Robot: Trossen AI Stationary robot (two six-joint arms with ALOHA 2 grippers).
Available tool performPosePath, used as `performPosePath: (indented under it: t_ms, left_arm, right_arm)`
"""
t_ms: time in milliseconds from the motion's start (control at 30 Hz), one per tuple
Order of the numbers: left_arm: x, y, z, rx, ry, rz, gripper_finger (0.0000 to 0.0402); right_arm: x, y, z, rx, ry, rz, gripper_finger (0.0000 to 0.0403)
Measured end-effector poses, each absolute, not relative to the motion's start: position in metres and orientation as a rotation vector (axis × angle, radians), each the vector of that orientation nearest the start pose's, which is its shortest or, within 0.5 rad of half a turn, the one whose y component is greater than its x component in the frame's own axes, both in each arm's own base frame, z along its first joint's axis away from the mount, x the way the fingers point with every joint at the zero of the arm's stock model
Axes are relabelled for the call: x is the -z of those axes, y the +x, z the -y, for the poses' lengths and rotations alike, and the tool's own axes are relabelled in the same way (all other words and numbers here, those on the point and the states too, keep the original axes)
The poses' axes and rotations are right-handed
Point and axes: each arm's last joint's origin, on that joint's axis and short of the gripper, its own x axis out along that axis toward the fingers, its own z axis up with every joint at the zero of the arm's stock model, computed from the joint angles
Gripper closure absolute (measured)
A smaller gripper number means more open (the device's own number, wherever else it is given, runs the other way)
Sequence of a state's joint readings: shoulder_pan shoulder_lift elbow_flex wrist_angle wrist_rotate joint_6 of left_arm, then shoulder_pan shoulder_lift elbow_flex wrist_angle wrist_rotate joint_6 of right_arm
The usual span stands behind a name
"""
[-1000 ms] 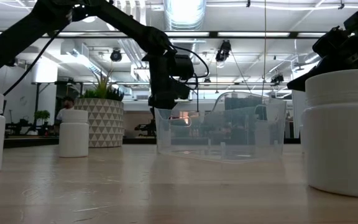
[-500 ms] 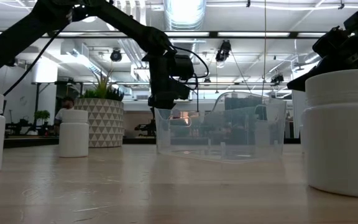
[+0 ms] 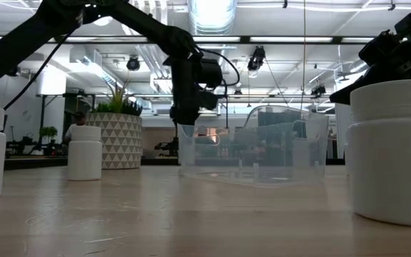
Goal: Pick and place pill bottles into a basket
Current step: Put the white medicine bottle in the transparent bin
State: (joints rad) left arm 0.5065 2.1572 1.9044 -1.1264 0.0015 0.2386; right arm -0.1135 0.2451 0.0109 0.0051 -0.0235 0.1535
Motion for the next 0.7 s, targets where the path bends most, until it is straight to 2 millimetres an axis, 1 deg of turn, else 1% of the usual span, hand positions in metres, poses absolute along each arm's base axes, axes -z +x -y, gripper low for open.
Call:
performPosePath:
  t_ms: [100, 200, 367, 533, 633, 700]
  left_arm:
    - [-0.240, 0.380, -0.209, -0.246, -0.158, -1.408, 0.0257]
    - [-0.261, 0.381, -0.206, -0.238, -0.154, -1.394, 0.0256]
    - [-0.301, 0.386, -0.197, -0.219, -0.186, -1.289, 0.0254]
    - [-0.335, 0.391, -0.176, -0.159, -0.159, -1.201, 0.0253]
    - [-0.346, 0.396, -0.159, -0.109, -0.108, -1.157, 0.0253]
    - [-0.349, 0.399, -0.144, -0.076, -0.085, -1.153, 0.0252]
  right_arm:
    - [-0.147, 0.110, 0.012, 0.107, 0.169, -0.222, 0.0390]
    - [-0.147, 0.110, 0.012, 0.107, 0.168, -0.222, 0.0390]
    - [-0.147, 0.110, 0.012, 0.107, 0.162, -0.222, 0.0390]
    - [-0.147, 0.110, 0.012, 0.107, 0.163, -0.222, 0.0390]
    - [-0.147, 0.110, 0.012, 0.107, 0.165, -0.222, 0.0390]
    - [-0.147, 0.110, 0.012, 0.107, 0.165, -0.222, 0.0390]
